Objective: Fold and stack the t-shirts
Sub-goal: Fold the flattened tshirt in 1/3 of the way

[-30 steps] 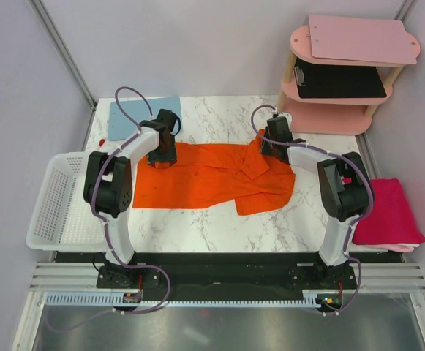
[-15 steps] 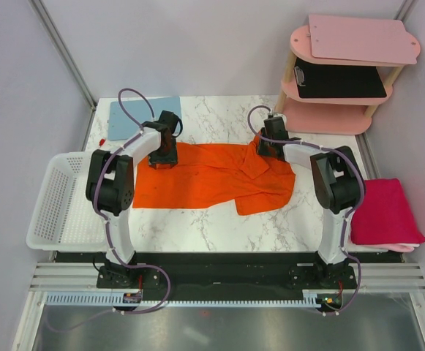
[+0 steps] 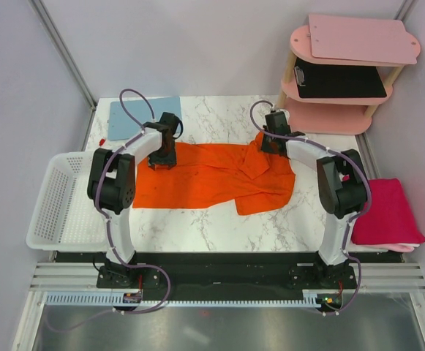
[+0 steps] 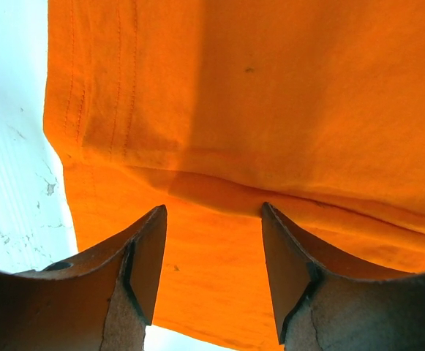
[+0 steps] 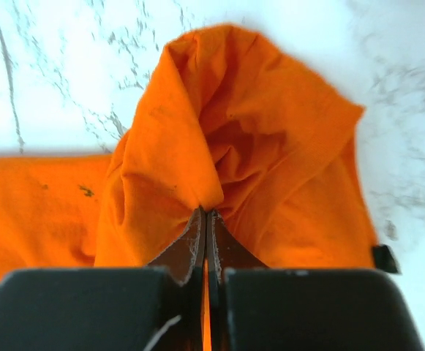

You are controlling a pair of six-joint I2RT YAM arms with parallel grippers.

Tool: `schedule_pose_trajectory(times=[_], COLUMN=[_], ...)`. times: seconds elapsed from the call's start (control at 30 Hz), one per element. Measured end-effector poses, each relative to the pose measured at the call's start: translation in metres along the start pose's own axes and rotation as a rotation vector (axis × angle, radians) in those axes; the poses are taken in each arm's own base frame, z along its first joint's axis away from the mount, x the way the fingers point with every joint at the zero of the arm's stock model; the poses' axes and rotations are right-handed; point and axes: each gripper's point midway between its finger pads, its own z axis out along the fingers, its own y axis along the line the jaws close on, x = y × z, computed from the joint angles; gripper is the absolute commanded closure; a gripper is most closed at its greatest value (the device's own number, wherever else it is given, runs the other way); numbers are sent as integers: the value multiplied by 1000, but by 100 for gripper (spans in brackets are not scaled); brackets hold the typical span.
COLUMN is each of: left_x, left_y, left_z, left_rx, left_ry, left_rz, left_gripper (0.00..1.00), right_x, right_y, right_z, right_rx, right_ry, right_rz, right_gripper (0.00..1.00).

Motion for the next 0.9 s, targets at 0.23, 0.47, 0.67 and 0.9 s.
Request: schedule_pose_trajectory(times=[0.23,0.47,0.67,0.9], left_x=[6,7,8,8], left_y=[4,8,9,11], left_z=[9,9,9,6], left_rx=[-41,-60,-66,-73], left_ry=[31,32,37,35], left_rz=[15,18,21,21], left_gripper=[40,40,39,33], right_x=[-41,-40,-27,-13], right_y=[-5,-31,-59,-62], right_z=[-27,-32,-18,-21], right_rx=[67,161,246,236], right_ry=[-63,-21,69,135], right_rz=[-23,-42,-44,-62], right_gripper=[98,88,68,43])
